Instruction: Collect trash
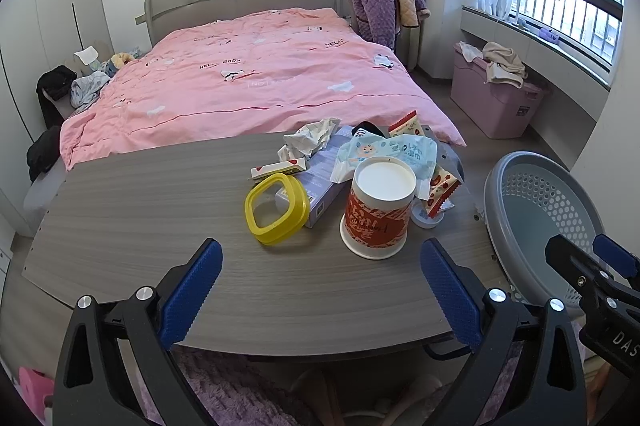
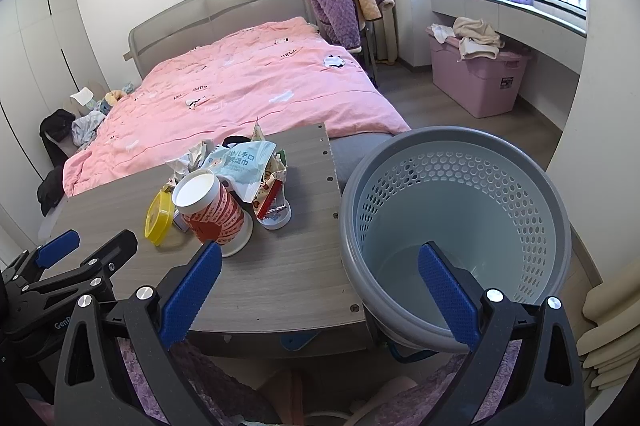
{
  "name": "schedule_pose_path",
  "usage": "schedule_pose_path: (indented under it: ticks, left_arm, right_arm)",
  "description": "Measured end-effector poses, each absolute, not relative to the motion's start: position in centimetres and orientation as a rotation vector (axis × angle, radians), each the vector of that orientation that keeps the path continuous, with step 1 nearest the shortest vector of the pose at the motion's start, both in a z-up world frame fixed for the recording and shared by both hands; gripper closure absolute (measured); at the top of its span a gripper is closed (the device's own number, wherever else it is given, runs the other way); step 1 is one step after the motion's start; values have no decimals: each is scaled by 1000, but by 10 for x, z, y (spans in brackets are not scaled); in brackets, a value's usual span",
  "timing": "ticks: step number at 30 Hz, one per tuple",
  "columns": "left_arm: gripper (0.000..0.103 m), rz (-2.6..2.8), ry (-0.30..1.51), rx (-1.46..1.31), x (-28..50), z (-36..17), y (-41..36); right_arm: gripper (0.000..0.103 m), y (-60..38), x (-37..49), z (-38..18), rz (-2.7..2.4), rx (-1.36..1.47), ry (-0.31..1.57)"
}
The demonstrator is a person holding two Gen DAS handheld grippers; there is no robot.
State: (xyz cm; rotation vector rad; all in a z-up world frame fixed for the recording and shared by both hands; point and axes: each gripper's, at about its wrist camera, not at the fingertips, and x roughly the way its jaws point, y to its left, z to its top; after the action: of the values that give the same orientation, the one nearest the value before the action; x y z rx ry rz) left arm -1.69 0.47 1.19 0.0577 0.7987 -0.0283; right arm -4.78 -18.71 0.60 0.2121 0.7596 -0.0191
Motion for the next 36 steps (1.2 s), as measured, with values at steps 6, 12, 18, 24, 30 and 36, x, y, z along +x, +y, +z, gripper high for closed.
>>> schedule_pose_path:
  ticks: [6, 12, 18, 24, 30, 36]
  left_arm:
    - [8, -29, 798, 58, -17, 12, 5]
    - [8, -29, 799, 57, -17, 12, 5]
    - [8, -28, 798, 58, -17, 12, 5]
    - [8, -28, 798, 58, -17, 12, 5]
    - [8, -27, 797, 58, -16, 12, 4]
    - [8, -27, 798, 58, -17, 12, 4]
  right_arm:
    - [7, -188, -48, 5, -20, 213, 759]
    - [7, -188, -48, 5, -19, 212, 759]
    - [7, -188, -48, 4, -19, 213, 758]
    - [7, -188, -49, 5, -19, 213, 759]
    - [7, -188, -49, 4, -18, 214, 758]
    - [7, -188, -49, 5, -17, 215, 759]
